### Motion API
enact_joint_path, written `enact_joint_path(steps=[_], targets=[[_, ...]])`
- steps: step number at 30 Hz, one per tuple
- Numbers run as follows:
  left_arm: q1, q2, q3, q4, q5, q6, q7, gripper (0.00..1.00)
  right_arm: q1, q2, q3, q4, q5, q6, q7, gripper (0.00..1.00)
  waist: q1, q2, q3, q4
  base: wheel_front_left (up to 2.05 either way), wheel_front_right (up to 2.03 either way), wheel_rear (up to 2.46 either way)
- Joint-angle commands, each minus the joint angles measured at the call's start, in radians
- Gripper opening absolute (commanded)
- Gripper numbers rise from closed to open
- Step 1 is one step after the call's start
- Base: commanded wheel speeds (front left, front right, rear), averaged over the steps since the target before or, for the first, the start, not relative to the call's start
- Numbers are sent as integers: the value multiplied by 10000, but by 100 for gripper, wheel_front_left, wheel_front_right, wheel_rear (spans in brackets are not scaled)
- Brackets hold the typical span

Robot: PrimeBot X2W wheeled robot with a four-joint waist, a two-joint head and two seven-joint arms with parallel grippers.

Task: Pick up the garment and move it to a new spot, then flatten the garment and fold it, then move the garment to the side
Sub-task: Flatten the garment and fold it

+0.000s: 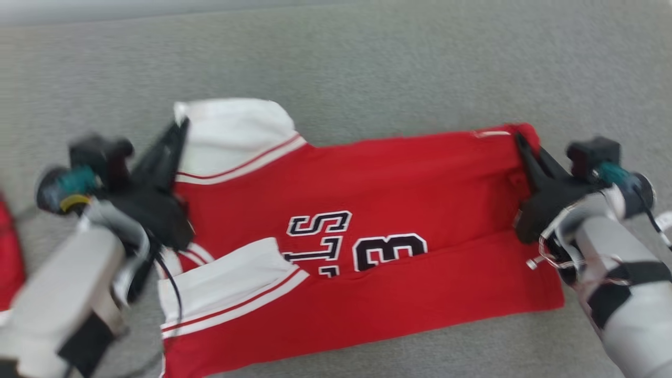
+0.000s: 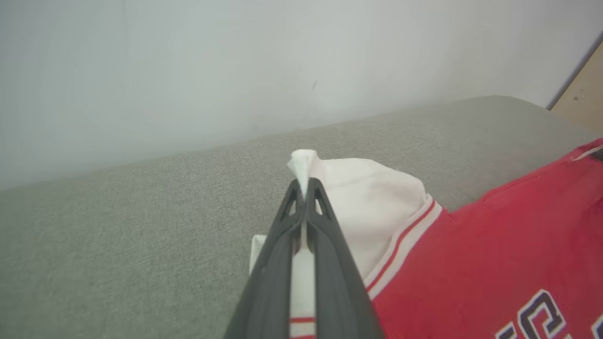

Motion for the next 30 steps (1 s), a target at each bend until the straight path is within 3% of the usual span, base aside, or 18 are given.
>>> enact_joint_path(steps=[1, 5, 11, 18, 27, 28, 29, 30], targets=[[508, 16, 32, -390, 55, 224, -202, 0, 324, -190, -87, -160, 47, -23, -78, 0, 1, 1, -331, 457, 0, 0, 0], [1708, 11, -38, -1672, 270, 875, -478, 0, 1045, -569, -717, -1160, -182, -23, -77, 0, 1, 1, -458, 726, 0, 0, 0], [3357, -73, 244, -3110, 387, 1672, -630, 0, 2138, -615, -1609, -2194, -624, -23, -70, 0, 1, 1, -620, 907, 0, 0, 0], [4684, -383, 621, -3754, 465, 1888, -655, 0, 3136, -570, -2447, -3037, -942, -23, -72, 0, 1, 1, -858, 980, 0, 0, 0], [6297, -1037, 1268, -3808, 665, 1804, -650, 0, 4319, -443, -2948, -3534, -1008, -23, -73, 0, 1, 1, -1346, 917, 0, 0, 0], [6422, -1106, 1336, -3723, 671, 1830, -651, 0, 4397, -436, -2965, -3559, -1008, -23, -73, 38, 1, 1, -1395, 921, 0, 0, 0], [6502, -1139, 1370, -3649, 759, 1839, -650, 34, 4484, -425, -2982, -3591, -969, -23, -73, 100, 1, 1, -1445, 930, 0, 0, 0], [6538, -1229, 1484, -3649, 852, 1819, -652, 79, 4574, -426, -3010, -3626, -947, -23, -72, 100, 1, 1, -1500, 941, 0, 0, 0]])
